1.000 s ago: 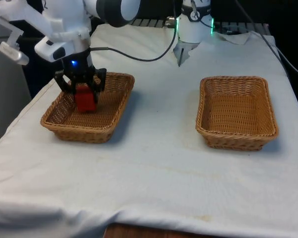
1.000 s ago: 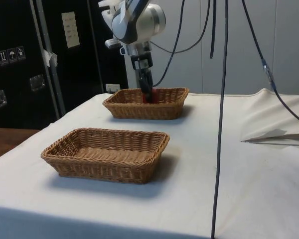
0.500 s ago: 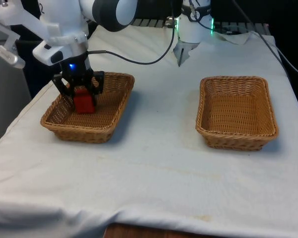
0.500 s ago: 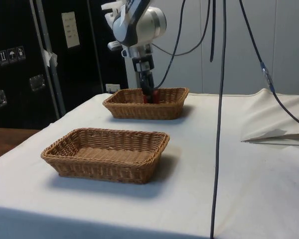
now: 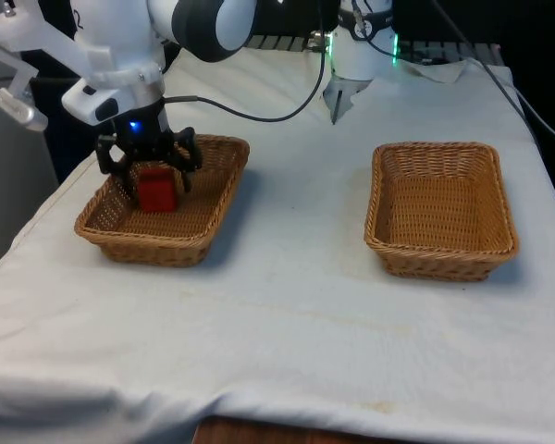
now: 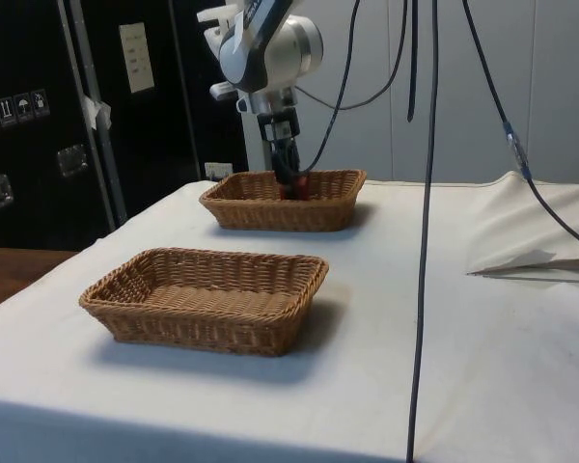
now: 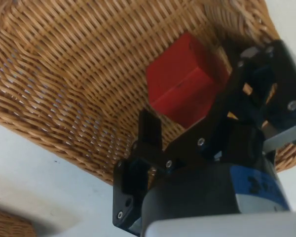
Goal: Pick up the red cube and place it into the right basket.
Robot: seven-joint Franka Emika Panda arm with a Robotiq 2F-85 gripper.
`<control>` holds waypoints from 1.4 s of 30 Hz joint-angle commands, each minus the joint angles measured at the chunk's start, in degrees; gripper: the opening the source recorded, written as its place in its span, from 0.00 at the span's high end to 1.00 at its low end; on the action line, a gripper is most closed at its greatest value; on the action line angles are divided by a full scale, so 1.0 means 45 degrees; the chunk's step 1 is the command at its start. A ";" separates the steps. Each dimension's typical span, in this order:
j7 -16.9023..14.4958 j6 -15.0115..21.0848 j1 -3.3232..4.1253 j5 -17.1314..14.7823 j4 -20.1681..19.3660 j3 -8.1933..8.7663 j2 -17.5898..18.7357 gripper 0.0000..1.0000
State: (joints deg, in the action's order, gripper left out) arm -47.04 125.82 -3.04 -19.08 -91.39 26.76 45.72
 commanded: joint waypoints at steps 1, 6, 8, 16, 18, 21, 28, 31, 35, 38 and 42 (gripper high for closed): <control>-0.0076 0.0000 -0.0076 -0.0064 0.0064 -0.0051 0.0038 0.07; -0.0076 0.0000 -0.0076 -0.0076 0.0064 -0.0051 0.0038 0.00; -0.0013 0.0000 0.0000 -0.0013 0.0000 0.0000 0.0000 0.00; 0.0000 -0.0433 0.0127 0.0025 -0.0013 0.0115 -0.0471 0.00; 0.0115 -0.0573 0.0306 0.0166 -0.0216 0.0242 -0.0802 0.00; 0.0166 -0.0738 0.0382 0.0229 -0.0331 0.0267 -0.1082 0.00; 0.0357 -0.1261 0.0560 0.0433 -0.0547 0.0318 -0.1872 0.00; 0.0446 -0.1451 0.0624 0.0484 -0.0611 0.0331 -0.2139 0.00; 0.0598 -0.1693 0.0700 0.0560 -0.0688 0.0344 -0.2508 0.00; 0.0726 -0.1833 0.0764 0.0649 -0.0764 0.0331 -0.2788 0.00; 0.0955 -0.1948 0.0904 0.0789 -0.0942 0.0318 -0.3170 0.00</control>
State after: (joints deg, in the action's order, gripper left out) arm -43.43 116.71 0.40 -16.10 -95.05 27.85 32.09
